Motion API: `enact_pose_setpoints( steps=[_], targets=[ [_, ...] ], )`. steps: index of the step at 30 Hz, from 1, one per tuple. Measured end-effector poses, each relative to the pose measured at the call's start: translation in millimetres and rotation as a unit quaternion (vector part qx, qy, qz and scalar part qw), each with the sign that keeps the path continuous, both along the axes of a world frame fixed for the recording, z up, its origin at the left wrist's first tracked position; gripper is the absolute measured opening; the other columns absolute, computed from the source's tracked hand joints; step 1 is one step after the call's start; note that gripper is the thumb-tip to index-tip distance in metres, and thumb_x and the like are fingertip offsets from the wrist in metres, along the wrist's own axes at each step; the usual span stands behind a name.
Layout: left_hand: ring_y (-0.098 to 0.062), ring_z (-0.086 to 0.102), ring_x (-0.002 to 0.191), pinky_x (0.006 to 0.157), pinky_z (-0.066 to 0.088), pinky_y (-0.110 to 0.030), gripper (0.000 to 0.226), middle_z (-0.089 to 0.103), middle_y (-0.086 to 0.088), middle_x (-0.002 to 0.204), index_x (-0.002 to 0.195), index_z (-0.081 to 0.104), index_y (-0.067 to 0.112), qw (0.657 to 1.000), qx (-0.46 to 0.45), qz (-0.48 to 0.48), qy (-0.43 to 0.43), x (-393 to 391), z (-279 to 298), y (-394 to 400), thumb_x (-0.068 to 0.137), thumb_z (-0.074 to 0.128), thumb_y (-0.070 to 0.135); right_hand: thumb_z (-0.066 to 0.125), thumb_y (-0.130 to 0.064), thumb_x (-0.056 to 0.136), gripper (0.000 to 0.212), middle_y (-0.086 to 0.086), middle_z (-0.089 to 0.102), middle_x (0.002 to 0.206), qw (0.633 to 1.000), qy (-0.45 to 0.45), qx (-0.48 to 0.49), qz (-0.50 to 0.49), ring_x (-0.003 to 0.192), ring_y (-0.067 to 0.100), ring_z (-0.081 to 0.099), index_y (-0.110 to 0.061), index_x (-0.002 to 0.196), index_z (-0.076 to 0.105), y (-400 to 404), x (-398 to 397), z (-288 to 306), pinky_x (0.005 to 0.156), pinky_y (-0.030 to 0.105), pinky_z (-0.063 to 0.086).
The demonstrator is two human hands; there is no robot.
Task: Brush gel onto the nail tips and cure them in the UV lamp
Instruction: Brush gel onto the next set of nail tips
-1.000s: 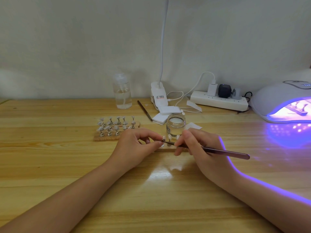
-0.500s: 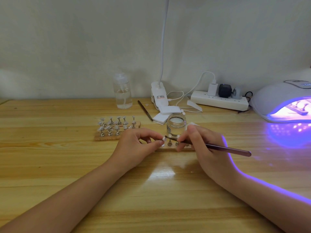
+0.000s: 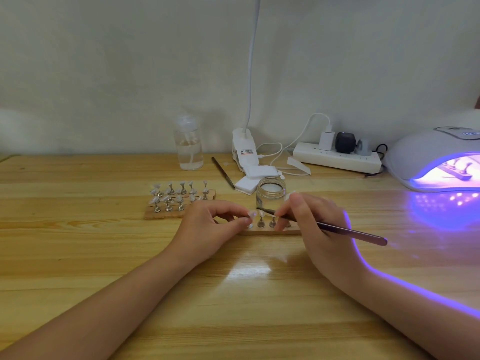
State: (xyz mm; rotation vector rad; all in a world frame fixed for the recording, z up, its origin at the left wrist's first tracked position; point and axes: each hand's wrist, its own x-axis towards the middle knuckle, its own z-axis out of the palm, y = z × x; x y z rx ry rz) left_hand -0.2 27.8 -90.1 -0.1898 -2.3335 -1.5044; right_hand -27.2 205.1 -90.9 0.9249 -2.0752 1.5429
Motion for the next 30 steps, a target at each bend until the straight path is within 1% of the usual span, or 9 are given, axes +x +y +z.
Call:
enact_pose_setpoints(
  steps=[2, 8, 10, 13, 17, 20, 23, 26, 30],
  targets=[
    [0.005, 0.059, 0.063, 0.053, 0.042, -0.010, 0.028, 0.068, 0.019, 0.067, 0.067, 0.069, 0.038, 1.000, 0.009, 0.000, 0.000, -0.6, 0.3, 0.7, 0.073, 0.074, 0.011, 0.035, -0.037, 0.091, 0.039, -0.008, 0.065, 0.061, 1.000, 0.019, 0.023, 0.001, 0.066, 0.011, 0.062, -0.021, 0.068, 0.063, -0.4, -0.1, 0.9, 0.071, 0.030, 0.047],
    [0.000, 0.055, 0.072, 0.058, 0.037, -0.011, 0.037, 0.064, 0.014, 0.078, 0.067, 0.069, 0.049, 1.000, 0.000, -0.004, 0.001, -1.8, -0.6, -0.8, 0.074, 0.072, 0.013, 0.037, -0.029, 0.091, 0.036, -0.023, 0.058, 0.061, 0.993, 0.084, 0.075, 0.020, 0.070, -0.009, 0.055, -0.020, 0.071, 0.066, -1.6, 5.5, 0.6, 0.077, 0.015, 0.036],
    [-0.001, 0.056, 0.075, 0.061, 0.040, -0.016, 0.030, 0.065, 0.012, 0.080, 0.073, 0.071, 0.042, 1.000, 0.000, -0.008, -0.002, -1.9, -0.8, -0.6, 0.075, 0.071, 0.012, 0.038, -0.028, 0.090, 0.035, -0.023, 0.058, 0.063, 0.993, 0.093, 0.066, 0.014, 0.069, -0.009, 0.054, -0.020, 0.070, 0.066, -0.9, 5.5, 0.8, 0.076, 0.014, 0.036],
    [-0.007, 0.061, 0.080, 0.065, 0.045, -0.032, 0.017, 0.069, 0.005, 0.086, 0.086, 0.073, 0.024, 1.000, -0.002, -0.017, -0.007, -1.7, -1.4, 0.0, 0.078, 0.068, 0.010, 0.038, -0.035, 0.089, 0.033, -0.017, 0.063, 0.066, 0.997, 0.066, 0.044, -0.008, 0.071, 0.002, 0.059, -0.023, 0.072, 0.064, 0.6, 4.5, 1.9, 0.077, 0.025, 0.041],
    [-0.004, 0.061, 0.083, 0.058, 0.041, -0.022, 0.019, 0.071, 0.003, 0.090, 0.092, 0.071, 0.024, 0.999, -0.019, -0.029, 0.012, -1.6, -2.8, 0.3, 0.080, 0.066, 0.009, 0.037, -0.040, 0.088, 0.033, -0.015, 0.065, 0.069, 0.997, 0.033, 0.059, -0.023, 0.073, 0.011, 0.060, -0.025, 0.074, 0.064, -1.5, 4.0, 2.5, 0.079, 0.034, 0.045],
    [0.006, 0.060, 0.078, 0.055, 0.036, -0.006, 0.023, 0.070, 0.008, 0.087, 0.092, 0.070, 0.023, 0.999, -0.014, -0.041, 0.030, -1.9, -3.1, 1.5, 0.079, 0.066, 0.005, 0.036, -0.041, 0.088, 0.031, -0.014, 0.066, 0.070, 0.998, 0.013, 0.053, -0.011, 0.075, 0.008, 0.060, -0.029, 0.075, 0.062, -1.6, 3.1, 3.1, 0.077, 0.027, 0.044],
    [0.009, 0.059, 0.074, 0.057, 0.035, -0.003, 0.025, 0.069, 0.009, 0.083, 0.093, 0.069, 0.022, 0.998, -0.008, -0.051, 0.043, -2.5, -4.0, 1.5, 0.079, 0.065, 0.002, 0.035, -0.040, 0.089, 0.034, -0.012, 0.067, 0.071, 0.999, -0.004, 0.037, 0.011, 0.075, 0.007, 0.061, -0.027, 0.074, 0.062, -1.1, 2.8, 2.3, 0.075, 0.025, 0.044],
    [0.010, 0.060, 0.074, 0.058, 0.037, -0.003, 0.028, 0.068, 0.011, 0.081, 0.093, 0.068, 0.022, 0.998, 0.000, -0.049, 0.044, -2.7, -5.1, 0.8, 0.078, 0.065, -0.001, 0.037, -0.038, 0.089, 0.037, -0.002, 0.067, 0.065, 0.998, -0.035, -0.010, 0.051, 0.070, 0.013, 0.065, -0.019, 0.071, 0.064, -0.6, 2.9, -0.6, 0.076, 0.036, 0.050],
    [0.007, 0.063, 0.078, 0.068, 0.044, -0.006, 0.026, 0.069, 0.015, 0.080, 0.089, 0.069, 0.025, 0.998, 0.005, -0.044, 0.044, -3.2, -5.1, 0.9, 0.078, 0.066, 0.002, 0.037, -0.037, 0.088, 0.038, 0.005, 0.066, 0.060, 0.993, -0.055, -0.064, 0.087, 0.060, 0.012, 0.065, -0.020, 0.067, 0.064, 0.7, 4.4, -2.7, 0.070, 0.018, 0.049]
  ],
)
